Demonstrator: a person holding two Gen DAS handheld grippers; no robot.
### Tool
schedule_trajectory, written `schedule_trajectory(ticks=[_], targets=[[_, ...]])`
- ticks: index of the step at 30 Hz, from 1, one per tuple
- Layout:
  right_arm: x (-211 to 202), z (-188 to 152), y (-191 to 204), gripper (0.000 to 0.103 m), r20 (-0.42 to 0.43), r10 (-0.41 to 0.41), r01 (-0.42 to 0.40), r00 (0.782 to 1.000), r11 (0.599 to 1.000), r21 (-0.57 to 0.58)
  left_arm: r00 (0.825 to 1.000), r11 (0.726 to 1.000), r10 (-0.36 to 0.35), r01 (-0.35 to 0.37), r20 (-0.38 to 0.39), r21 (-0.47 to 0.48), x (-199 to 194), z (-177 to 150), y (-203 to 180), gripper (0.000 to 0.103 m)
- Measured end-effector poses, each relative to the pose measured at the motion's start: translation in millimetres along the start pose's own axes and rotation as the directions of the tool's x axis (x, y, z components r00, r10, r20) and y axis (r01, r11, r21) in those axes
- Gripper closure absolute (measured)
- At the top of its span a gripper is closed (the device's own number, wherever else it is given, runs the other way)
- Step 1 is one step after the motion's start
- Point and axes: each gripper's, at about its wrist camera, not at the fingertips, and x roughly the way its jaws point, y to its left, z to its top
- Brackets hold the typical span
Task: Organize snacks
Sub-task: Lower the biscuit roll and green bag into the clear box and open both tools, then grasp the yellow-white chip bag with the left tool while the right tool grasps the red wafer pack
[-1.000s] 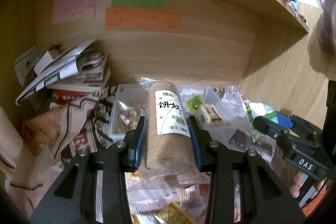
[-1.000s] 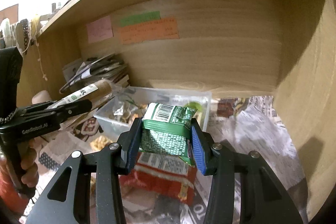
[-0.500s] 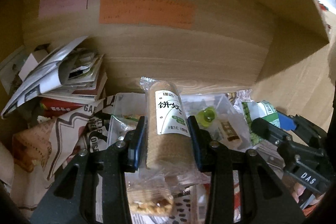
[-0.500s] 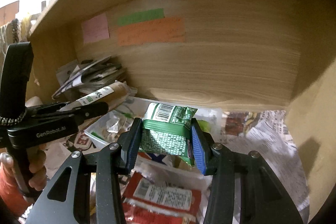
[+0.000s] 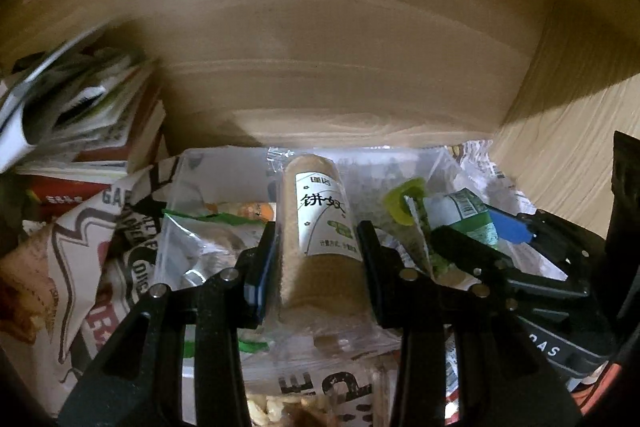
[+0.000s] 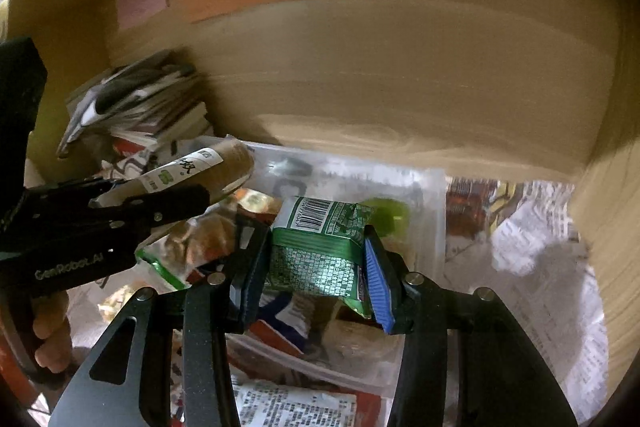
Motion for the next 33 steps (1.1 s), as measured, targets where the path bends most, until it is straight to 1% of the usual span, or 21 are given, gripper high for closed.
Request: schedule_trajectory(ticks=[2,3,5,6,7,8,9,10,15,17,20,26,29,33], targets=[[3,0,-2,0.06,-0.011,-0.002,0.002,1.0,1.0,0.011,1.0,1.0,0.019,-0.019,0.006,0.004,0,1,1,0.065],[3,0,-3,0.058,-0.016,-0.001,0.001,1.0,1.0,0.017,1.0,1.0,0.024,-0.024,0.013,0.002,-2,2,1,0.065],[3,0,-3,0.058,-0.017,-0.009,0.01,1.0,1.0,0.023,1.0,1.0,0.019,-0.019,0.021,-0.005,-6,4,2,0.064],[3,0,-4,0.055,-0.016,-0.017,0.018,1.0,1.0,0.022,1.0,1.0,0.016,-0.016,0.024,-0.004,-8,4,1,0.063],[2,1,-4,0.047,-0.015,-0.027,0.027,1.0,0.999,0.02,0.999,1.0,0.017,-0.017,0.027,-0.002,-11,3,0,0.06],[0,1,-4,0.043,-0.01,-0.035,0.035,0.999,0.999,0.021,0.999,1.0,0.021,-0.021,0.032,0.003,-14,3,0,0.055],[-2,2,-5,0.037,-0.002,-0.038,0.038,0.999,0.999,0.025,0.999,1.0,0.029,-0.029,0.041,0.009,-18,2,-1,0.053],[-5,2,-6,0.035,0.005,-0.033,0.033,0.999,0.999,0.031,0.998,0.999,0.035,-0.035,0.046,0.012,-22,0,-1,0.051],[-24,-1,-8,0.033,0.018,-0.004,0.003,1.0,0.999,0.046,0.998,1.0,0.026,-0.027,0.055,0.008,-43,-6,2,0.05],[-34,-4,-6,0.033,0.024,0.01,-0.011,1.0,0.999,0.045,0.997,0.999,0.032,-0.032,0.064,0.008,-51,-10,1,0.044],[-47,-11,0,0.032,0.033,0.017,-0.018,0.999,0.999,0.027,0.996,0.999,0.04,-0.041,0.076,0.006,-68,-20,2,0.039],[-69,-29,15,0.021,0.043,0.03,-0.03,0.999,1.0,-0.003,0.997,0.999,0.042,-0.041,0.07,-0.014,-95,-48,7,0.03],[-73,-40,24,0.018,0.032,0.042,-0.042,0.999,0.999,-0.004,0.997,0.999,0.049,-0.048,0.058,-0.019,-104,-65,11,0.024],[-67,-57,34,0.016,0.0,0.049,-0.049,0.999,0.999,-0.009,0.999,0.999,0.041,-0.041,0.009,-0.036,-110,-90,14,0.023]])
